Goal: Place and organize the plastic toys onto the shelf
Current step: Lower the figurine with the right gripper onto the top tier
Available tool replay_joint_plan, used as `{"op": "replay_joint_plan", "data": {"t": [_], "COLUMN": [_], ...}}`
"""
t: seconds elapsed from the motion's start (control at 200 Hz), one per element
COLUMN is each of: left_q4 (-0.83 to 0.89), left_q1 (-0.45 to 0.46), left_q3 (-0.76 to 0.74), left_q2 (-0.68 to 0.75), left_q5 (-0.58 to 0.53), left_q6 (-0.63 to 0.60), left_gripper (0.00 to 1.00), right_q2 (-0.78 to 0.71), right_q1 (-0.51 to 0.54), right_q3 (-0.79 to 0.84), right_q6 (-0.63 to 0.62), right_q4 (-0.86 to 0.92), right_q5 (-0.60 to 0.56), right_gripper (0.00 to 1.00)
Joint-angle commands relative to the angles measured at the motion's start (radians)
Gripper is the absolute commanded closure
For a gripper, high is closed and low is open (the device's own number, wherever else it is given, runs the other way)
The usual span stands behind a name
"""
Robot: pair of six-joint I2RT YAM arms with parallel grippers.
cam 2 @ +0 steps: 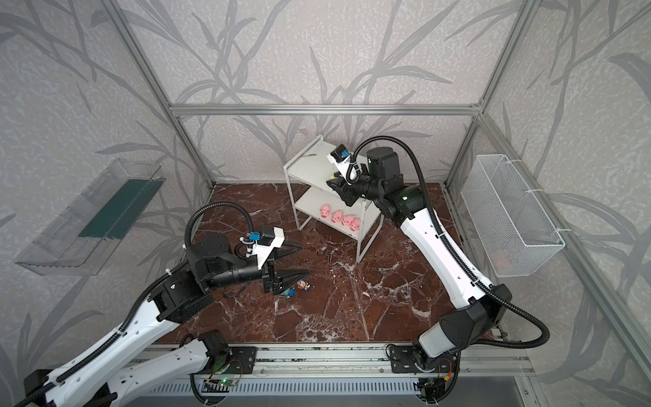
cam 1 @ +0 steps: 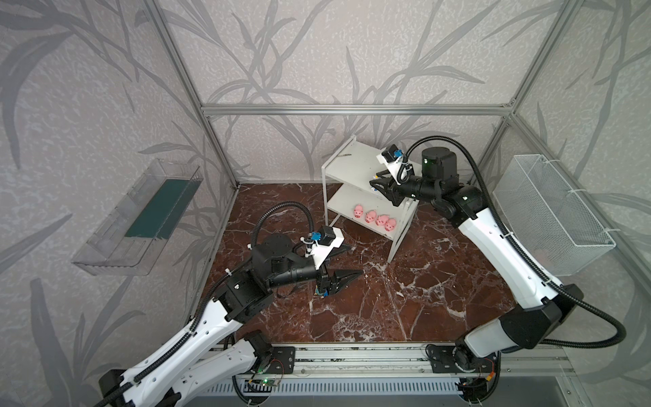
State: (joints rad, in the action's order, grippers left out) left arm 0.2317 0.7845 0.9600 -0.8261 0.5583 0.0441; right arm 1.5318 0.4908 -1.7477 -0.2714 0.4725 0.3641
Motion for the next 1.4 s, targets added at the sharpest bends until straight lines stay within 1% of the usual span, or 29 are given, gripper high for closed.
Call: {"op": "replay_joint_plan", "data": {"t": [0.0, 0.23, 0.455, 0.58, 0.84, 1.095, 1.395], "left_q4": [-0.013, -0.015, -0.018, -0.02, -0.02, -0.023, -0.028], "left_q1": [0.002, 0.001, 0.001, 0.002, 0.002, 0.001, 0.001], "left_q3": [-0.01, -0.013, -0.016, -0.02, -0.021, -0.022, -0.024], "left_q2": [0.002, 0.002, 0.006, 0.008, 0.007, 0.004, 0.004], "left_q5": [-0.003, -0.002, -0.006, -0.008, -0.011, -0.011, -0.009], "left_q6": [-0.018, -0.019, -0.018, -0.02, -0.021, -0.023, -0.022], "left_gripper": [0.23, 0.23, 0.23, 0.23, 0.23, 0.22, 0.22], "right_q2": [0.018, 0.071, 0.182, 0.268, 0.356, 0.377, 0.376], "right_q1": [-0.006, -0.008, -0.015, -0.015, -0.018, -0.042, -0.052], "right_q3": [-0.049, -0.115, -0.327, -0.463, -0.633, -0.682, -0.681], "right_q6": [-0.021, -0.08, -0.15, -0.172, -0.229, -0.254, -0.274], "right_q4": [-0.018, 0.047, 0.27, 0.402, 0.553, 0.61, 0.642], "right_q5": [0.021, -0.032, 0.007, -0.003, -0.008, 0.015, 0.04], "right_gripper": [0.71, 0.71, 0.71, 0.71, 0.71, 0.7, 0.68]}}
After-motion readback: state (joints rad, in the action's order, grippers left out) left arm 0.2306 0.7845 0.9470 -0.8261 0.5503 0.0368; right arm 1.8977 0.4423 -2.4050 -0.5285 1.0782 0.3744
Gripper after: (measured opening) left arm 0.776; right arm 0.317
